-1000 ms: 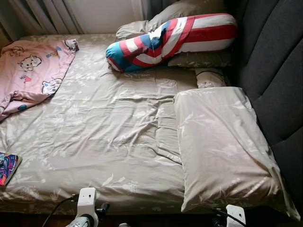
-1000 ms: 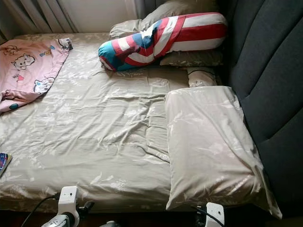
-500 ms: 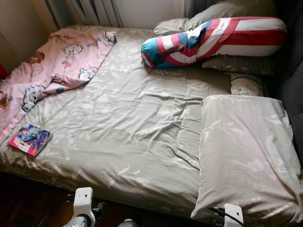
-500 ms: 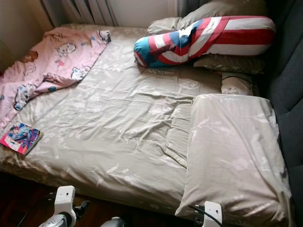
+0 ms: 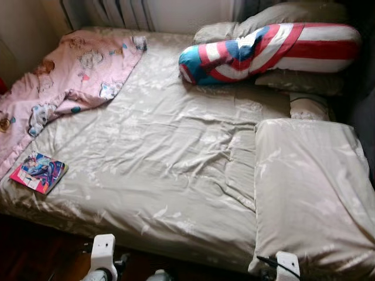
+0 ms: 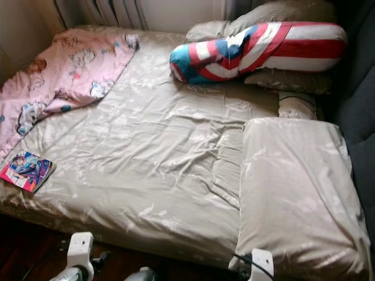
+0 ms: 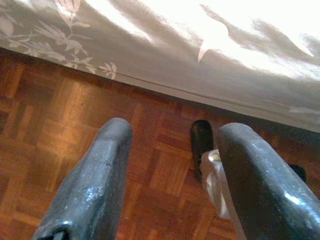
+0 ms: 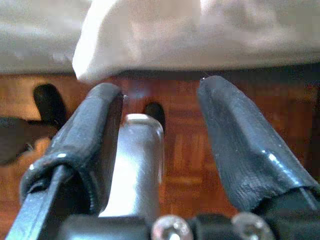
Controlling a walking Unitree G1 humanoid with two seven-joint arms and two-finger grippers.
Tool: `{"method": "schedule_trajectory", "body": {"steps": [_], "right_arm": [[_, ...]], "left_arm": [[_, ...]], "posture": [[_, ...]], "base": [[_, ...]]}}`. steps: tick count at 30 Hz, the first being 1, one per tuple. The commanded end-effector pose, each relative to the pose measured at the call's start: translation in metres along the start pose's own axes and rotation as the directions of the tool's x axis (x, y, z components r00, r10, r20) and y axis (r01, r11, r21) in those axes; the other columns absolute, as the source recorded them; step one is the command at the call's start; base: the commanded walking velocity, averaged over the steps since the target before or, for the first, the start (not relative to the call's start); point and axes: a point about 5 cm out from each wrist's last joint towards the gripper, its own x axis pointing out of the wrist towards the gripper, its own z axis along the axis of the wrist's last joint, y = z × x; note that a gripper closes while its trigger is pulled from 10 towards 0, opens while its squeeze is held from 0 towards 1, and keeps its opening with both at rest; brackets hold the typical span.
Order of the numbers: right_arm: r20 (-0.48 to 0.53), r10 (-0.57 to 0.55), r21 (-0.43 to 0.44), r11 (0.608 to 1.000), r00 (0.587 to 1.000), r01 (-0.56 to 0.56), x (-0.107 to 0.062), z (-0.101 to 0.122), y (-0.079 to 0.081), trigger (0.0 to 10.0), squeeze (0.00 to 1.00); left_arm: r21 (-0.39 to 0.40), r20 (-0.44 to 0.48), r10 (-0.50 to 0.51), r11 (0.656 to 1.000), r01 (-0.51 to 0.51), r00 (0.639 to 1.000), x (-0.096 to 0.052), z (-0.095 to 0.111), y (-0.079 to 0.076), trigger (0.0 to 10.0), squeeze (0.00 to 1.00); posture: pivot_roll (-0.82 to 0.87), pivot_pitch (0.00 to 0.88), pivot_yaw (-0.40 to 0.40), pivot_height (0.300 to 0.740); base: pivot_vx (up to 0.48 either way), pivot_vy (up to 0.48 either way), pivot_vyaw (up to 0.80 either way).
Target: Clean up the room
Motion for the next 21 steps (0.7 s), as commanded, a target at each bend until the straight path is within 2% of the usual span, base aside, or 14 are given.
{"method": "schedule_trajectory", "body": {"steps": [1,6,11,18,21], "right_arm": [[-0.022,0.011,0.001,1.0,1.0,-0.011,-0.001,-0.005,0.004,10.0,0.0],[-0.014,0.023,-0.003,1.0,1.0,-0.023,0.0,-0.003,0.007,10.0,0.0],[-0.001,0.047,-0.013,0.999,0.999,-0.047,0.002,0.003,0.018,10.0,0.0],[0.01,0.055,-0.014,0.998,0.998,-0.055,0.004,0.011,0.026,10.0,0.0],[0.01,0.054,-0.013,0.998,0.999,-0.054,0.004,0.01,0.024,10.0,0.0]], "left_arm": [[0.018,-0.044,0.012,1.0,-0.011,0.999,-0.003,-0.009,0.006,10.0,0.0],[0.016,-0.043,0.016,1.0,-0.016,0.999,-0.003,-0.009,0.007,10.0,0.0],[0.007,-0.042,0.024,1.0,-0.023,0.999,-0.003,-0.009,0.007,10.0,0.0],[0.006,-0.042,0.023,1.0,-0.023,0.999,-0.002,-0.008,0.006,10.0,0.0],[0.005,-0.042,0.024,1.0,-0.024,0.999,-0.002,-0.008,0.006,10.0,0.0]], "posture": [[0.03,0.166,0.024,0.74],[0.03,0.174,0.023,0.74],[0.03,0.184,0.022,0.74],[0.04,0.19,0.022,0.74],[0.04,0.192,0.022,0.74]], "base": [[0.0,0.326,0.0],[0.0,0.325,0.0],[0.0,0.325,0.0],[0.0,0.326,0.0],[0.0,0.324,0.0]]}}
